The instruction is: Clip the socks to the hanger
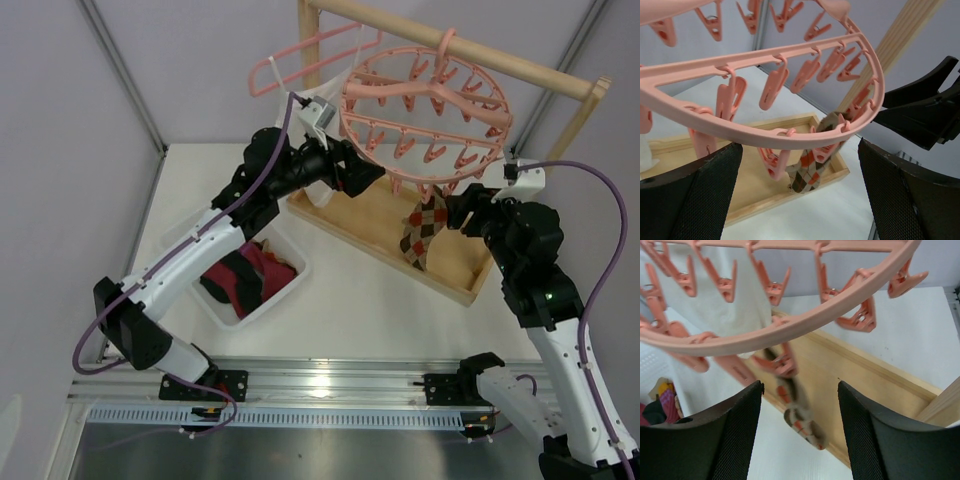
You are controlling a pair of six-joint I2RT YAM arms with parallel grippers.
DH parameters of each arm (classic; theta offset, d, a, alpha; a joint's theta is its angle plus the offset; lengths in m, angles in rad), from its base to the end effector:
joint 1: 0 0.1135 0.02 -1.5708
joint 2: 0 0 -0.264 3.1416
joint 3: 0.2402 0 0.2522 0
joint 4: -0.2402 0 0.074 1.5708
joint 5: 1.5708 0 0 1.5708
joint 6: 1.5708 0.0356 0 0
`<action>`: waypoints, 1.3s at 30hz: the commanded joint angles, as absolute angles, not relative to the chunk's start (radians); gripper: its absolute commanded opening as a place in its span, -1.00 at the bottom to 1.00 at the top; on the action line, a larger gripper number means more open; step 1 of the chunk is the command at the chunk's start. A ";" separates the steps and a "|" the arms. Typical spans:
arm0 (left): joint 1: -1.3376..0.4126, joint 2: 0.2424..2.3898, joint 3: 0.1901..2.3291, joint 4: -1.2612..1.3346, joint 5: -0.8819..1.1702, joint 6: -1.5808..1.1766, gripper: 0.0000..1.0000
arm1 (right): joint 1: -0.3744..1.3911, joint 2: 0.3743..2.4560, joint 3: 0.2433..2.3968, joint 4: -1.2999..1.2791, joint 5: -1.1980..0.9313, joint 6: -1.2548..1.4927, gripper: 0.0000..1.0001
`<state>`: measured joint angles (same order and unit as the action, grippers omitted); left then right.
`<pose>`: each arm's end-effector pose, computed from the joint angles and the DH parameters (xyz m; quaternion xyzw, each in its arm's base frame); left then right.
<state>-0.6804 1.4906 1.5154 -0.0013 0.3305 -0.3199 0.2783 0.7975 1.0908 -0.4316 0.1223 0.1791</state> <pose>0.2647 -0.2291 0.4452 0.2393 0.6570 -0.4393 0.5641 0.1560 0.0401 0.4156 0.0028 0.7539 0.1037 0.6487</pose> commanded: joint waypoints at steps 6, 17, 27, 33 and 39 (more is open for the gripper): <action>-0.750 1.509 1.555 0.061 0.348 -0.313 0.99 | 0.275 0.706 1.180 -0.471 0.022 0.153 0.32; -0.834 1.559 1.606 0.057 0.342 -0.334 0.99 | 0.276 0.695 1.166 -0.486 -0.127 0.144 0.21; -0.877 1.568 1.628 0.054 0.322 -0.341 0.99 | 0.276 0.724 1.114 -0.407 -0.130 0.183 0.01; -0.897 1.565 1.624 0.052 0.308 -0.337 0.99 | 0.276 0.739 1.086 -0.351 -0.009 0.198 -0.09; -0.913 1.557 1.625 0.048 0.301 -0.334 0.99 | 0.276 0.773 1.083 -0.307 0.031 0.198 -0.17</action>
<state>-0.8997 1.5688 1.5806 -0.0010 0.3172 -0.3393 0.2783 0.7570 1.0771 -0.3794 -0.0143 0.1886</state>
